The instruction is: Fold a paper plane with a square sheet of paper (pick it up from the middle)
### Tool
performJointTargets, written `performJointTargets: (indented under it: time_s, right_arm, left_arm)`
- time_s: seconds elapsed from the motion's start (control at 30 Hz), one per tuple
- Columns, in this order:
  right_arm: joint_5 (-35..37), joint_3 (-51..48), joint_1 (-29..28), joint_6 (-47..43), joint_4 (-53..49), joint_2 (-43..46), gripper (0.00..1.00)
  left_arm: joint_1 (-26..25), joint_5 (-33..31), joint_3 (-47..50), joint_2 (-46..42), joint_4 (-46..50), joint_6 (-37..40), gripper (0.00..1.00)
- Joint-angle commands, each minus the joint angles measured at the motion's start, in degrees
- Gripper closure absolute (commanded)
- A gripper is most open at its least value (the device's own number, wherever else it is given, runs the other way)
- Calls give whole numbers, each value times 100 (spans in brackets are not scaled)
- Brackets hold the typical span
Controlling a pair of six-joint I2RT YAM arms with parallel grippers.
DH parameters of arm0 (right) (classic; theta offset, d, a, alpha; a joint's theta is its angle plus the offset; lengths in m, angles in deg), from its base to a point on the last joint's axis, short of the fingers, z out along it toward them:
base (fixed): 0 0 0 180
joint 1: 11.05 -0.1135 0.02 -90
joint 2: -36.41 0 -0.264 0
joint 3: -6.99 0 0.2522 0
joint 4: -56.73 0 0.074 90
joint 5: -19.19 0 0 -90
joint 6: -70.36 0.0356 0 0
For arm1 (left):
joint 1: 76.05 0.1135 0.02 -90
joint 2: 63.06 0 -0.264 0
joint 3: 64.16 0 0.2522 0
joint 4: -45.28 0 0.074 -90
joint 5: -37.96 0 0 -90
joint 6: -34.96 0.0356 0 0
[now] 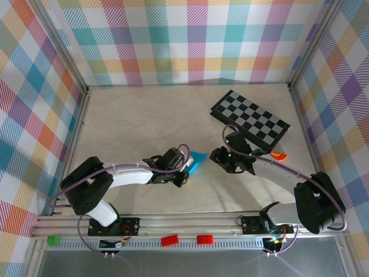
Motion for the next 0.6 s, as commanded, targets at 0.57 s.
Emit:
performJointTargets:
  time_s: [0.57]
  right_arm:
    - [-739,-313,31,-191,863,-2,46]
  left_arm:
    - [326,1334,-53,515,-510,-402,100]
